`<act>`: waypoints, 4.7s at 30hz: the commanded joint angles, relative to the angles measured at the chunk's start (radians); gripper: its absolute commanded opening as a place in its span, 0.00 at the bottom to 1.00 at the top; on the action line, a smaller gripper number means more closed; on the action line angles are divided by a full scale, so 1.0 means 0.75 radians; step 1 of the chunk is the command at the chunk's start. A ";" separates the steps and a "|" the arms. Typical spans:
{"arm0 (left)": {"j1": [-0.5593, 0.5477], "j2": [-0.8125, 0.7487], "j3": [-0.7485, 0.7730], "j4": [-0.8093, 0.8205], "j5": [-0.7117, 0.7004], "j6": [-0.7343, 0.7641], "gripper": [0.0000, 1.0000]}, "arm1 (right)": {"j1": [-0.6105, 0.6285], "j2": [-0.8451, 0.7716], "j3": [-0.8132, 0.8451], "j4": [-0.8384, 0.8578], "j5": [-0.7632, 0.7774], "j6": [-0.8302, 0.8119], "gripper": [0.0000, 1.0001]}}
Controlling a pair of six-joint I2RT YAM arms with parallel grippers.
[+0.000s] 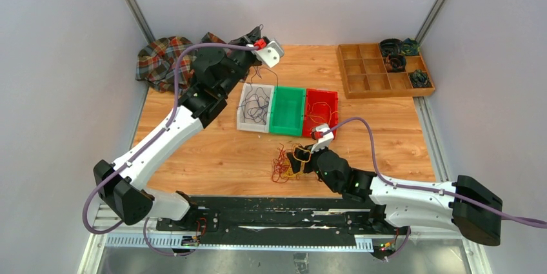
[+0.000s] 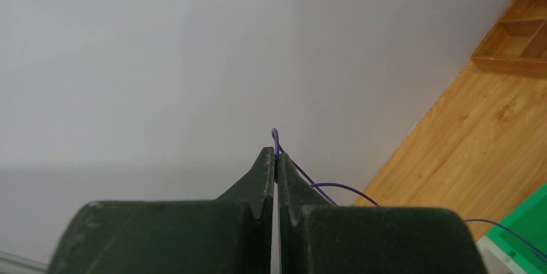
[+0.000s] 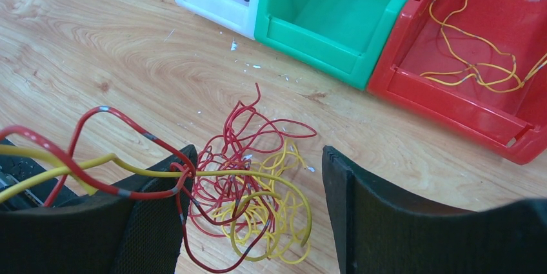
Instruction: Untangle the cables
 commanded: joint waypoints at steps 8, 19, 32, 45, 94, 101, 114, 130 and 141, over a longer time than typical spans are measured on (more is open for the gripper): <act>0.001 0.028 0.158 0.043 -0.023 0.155 0.01 | -0.031 -0.017 -0.027 0.038 0.032 0.036 0.70; -0.013 0.043 0.268 0.064 -0.013 0.400 0.00 | -0.034 -0.013 -0.027 0.037 0.028 0.040 0.70; -0.030 0.100 0.544 0.106 0.010 0.586 0.00 | -0.039 -0.015 -0.032 0.038 0.027 0.044 0.70; -0.049 -0.005 0.273 0.104 0.045 0.456 0.00 | -0.042 -0.029 -0.040 0.033 0.032 0.054 0.70; -0.080 0.076 -0.232 -0.151 -0.085 0.125 0.00 | -0.056 -0.045 -0.062 0.042 0.043 0.073 0.70; -0.080 0.149 -0.240 -0.178 -0.106 0.182 0.00 | -0.061 -0.048 -0.066 0.045 0.040 0.076 0.70; -0.080 0.327 -0.134 -0.358 -0.116 0.001 0.00 | -0.074 -0.044 -0.069 0.044 0.040 0.089 0.70; -0.004 0.560 0.070 -0.503 -0.093 -0.445 0.00 | -0.091 -0.032 -0.066 0.038 0.037 0.105 0.70; 0.065 0.651 -0.088 -0.348 -0.118 -0.463 0.01 | -0.095 -0.002 -0.040 0.008 0.042 0.117 0.70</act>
